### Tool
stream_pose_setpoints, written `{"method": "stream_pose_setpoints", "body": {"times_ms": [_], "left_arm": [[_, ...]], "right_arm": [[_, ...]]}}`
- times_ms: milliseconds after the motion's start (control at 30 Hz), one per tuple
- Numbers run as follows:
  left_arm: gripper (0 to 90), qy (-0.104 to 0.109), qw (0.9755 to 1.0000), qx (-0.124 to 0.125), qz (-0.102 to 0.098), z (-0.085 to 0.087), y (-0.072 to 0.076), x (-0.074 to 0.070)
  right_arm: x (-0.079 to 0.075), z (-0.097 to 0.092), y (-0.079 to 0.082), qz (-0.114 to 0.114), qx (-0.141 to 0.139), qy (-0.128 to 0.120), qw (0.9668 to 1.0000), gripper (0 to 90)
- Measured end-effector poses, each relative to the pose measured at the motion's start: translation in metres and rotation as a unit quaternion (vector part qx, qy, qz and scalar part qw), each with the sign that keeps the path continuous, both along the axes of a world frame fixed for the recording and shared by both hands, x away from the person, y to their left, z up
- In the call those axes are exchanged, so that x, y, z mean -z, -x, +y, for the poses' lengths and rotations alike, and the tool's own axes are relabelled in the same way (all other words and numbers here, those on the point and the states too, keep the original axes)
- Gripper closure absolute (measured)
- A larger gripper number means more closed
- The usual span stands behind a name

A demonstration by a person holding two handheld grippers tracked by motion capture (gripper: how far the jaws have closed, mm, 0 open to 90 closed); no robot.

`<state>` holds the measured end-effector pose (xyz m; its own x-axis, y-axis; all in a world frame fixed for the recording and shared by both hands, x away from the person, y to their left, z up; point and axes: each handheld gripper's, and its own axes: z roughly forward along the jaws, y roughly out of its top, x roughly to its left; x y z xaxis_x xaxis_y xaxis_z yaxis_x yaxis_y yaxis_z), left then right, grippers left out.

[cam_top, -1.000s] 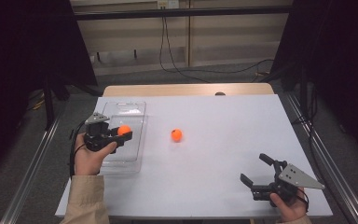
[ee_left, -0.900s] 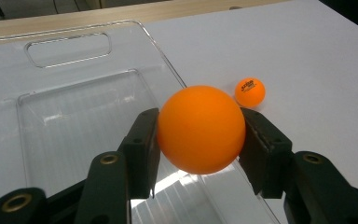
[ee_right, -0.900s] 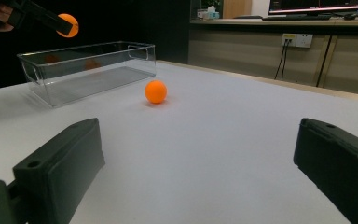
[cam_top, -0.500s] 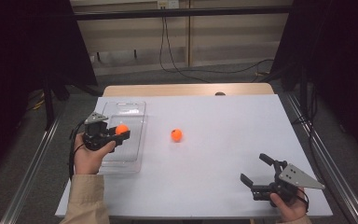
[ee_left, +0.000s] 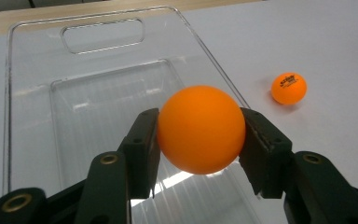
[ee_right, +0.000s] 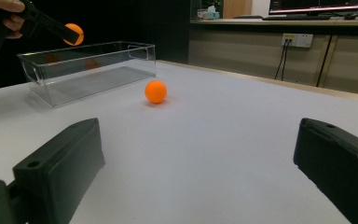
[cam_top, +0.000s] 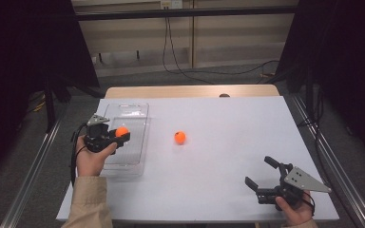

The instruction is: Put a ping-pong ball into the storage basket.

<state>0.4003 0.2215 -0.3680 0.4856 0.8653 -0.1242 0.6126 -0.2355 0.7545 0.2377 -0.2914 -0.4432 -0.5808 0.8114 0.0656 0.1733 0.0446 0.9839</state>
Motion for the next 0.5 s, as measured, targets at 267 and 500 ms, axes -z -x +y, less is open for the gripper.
{"method": "stream_pose_setpoints", "body": {"times_ms": [267, 500], "left_arm": [[51.0, 0.0, 1.0, -0.007, 0.0, 0.0028, -0.0012, 0.0024], [50.9, -0.005, 0.9999, -0.012, 0.002, 0.0041, -0.0027, 0.0048]], "right_arm": [[0.0001, 0.0004, 0.0, 0.0, -0.001, 0.0, 1.0, 0.8], [0.0002, 0.0007, -0.0002, 0.0, -0.002, 0.0, 1.0, 0.8]]}}
